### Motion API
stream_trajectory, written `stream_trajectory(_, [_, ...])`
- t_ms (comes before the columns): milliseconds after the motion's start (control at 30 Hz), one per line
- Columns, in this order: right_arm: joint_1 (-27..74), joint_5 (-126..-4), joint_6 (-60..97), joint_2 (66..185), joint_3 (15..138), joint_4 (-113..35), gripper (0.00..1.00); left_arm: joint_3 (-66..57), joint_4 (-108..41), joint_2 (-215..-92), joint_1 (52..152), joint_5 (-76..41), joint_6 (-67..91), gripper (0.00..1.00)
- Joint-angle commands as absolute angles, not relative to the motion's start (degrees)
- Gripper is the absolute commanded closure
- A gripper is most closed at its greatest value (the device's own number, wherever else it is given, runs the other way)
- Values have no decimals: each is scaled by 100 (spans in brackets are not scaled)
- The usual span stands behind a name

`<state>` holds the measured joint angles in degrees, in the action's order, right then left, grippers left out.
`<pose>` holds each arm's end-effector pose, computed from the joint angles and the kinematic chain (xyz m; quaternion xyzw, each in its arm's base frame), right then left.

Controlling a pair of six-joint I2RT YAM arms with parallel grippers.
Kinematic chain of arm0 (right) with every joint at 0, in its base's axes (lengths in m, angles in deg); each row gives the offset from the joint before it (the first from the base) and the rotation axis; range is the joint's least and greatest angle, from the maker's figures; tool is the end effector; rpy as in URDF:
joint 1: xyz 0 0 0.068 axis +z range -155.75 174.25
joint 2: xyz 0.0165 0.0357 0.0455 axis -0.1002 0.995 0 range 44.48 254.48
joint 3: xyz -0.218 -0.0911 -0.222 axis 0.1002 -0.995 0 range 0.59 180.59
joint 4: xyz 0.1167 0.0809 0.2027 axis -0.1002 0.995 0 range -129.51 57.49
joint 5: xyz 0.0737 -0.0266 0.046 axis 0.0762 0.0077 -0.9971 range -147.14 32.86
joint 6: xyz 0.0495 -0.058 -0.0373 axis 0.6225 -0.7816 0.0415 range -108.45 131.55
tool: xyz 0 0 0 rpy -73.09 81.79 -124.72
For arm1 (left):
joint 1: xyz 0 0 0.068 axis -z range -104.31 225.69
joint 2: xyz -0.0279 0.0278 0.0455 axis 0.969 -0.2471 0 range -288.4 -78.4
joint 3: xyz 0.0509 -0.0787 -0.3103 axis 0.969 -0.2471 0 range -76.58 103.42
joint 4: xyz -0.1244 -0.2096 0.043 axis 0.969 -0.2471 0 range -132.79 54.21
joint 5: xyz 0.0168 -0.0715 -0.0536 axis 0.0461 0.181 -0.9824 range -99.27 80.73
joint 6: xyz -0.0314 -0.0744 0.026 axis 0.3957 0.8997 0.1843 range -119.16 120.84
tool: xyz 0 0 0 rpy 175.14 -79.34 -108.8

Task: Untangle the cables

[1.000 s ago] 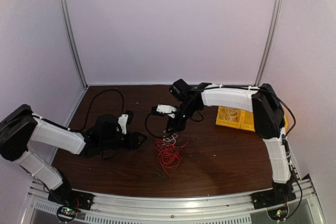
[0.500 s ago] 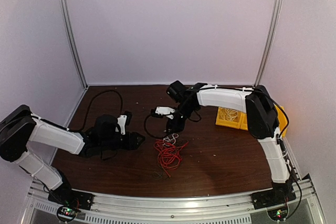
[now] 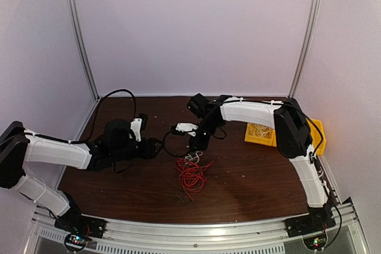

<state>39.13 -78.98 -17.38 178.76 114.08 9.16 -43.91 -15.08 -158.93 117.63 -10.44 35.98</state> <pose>0.3544 0.3921 0.1806 -0.6072 0.7523 0.2089 0.1476 0.2213 -0.2009 0.2278 0.0559 0.8515 -0.3316 0.4024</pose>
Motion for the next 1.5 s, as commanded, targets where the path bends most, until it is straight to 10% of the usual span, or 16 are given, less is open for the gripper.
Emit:
stream_trajectory(0, [3960, -7595, -1541, 17857, 11505, 901, 91, -4283, -1562, -15659, 11718, -649, 3526, 38])
stream_trajectory(1067, [3960, -7990, -927, 15863, 11255, 221, 100, -3432, 2488, -17803, 12236, -2719, 3666, 38])
stream_trajectory(1467, [3943, -7795, -790, 15492, 10786, 44, 100, -3570, 2155, -17588, 12228, -1970, 3546, 56])
